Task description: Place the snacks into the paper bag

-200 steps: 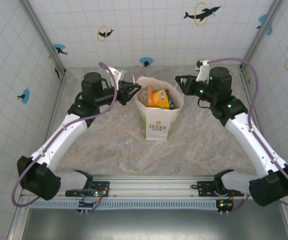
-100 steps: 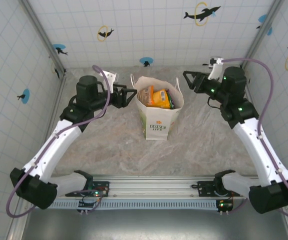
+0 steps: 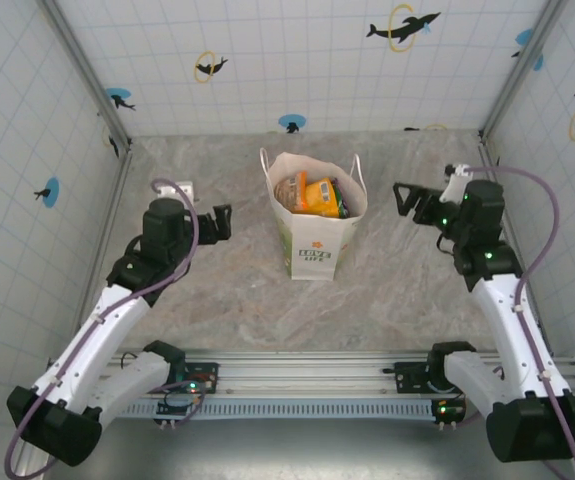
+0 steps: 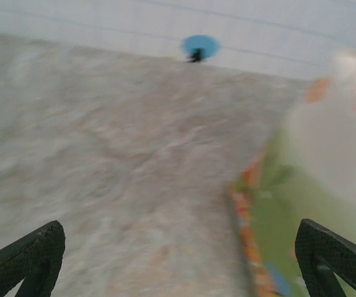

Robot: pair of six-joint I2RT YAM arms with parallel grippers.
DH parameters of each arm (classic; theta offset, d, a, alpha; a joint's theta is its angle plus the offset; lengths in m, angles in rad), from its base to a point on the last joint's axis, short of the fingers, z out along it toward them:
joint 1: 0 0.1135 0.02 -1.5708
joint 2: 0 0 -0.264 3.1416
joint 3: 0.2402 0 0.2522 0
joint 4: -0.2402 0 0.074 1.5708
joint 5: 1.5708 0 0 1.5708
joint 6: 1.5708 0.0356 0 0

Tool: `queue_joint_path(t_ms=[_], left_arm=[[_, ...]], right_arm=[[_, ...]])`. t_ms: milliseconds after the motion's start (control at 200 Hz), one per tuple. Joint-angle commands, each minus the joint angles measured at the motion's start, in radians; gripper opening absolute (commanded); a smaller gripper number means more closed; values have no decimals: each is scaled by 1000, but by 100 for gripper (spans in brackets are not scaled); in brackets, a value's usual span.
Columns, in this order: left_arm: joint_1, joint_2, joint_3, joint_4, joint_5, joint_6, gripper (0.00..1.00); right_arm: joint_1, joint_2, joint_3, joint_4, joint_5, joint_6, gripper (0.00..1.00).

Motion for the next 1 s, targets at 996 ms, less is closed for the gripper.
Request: queue_joint_path(t_ms=[996], left_arm=[[370, 560, -900, 1728, -94, 285, 98]], right_arm=[[-93, 361, -908, 1411, 290, -261, 99]])
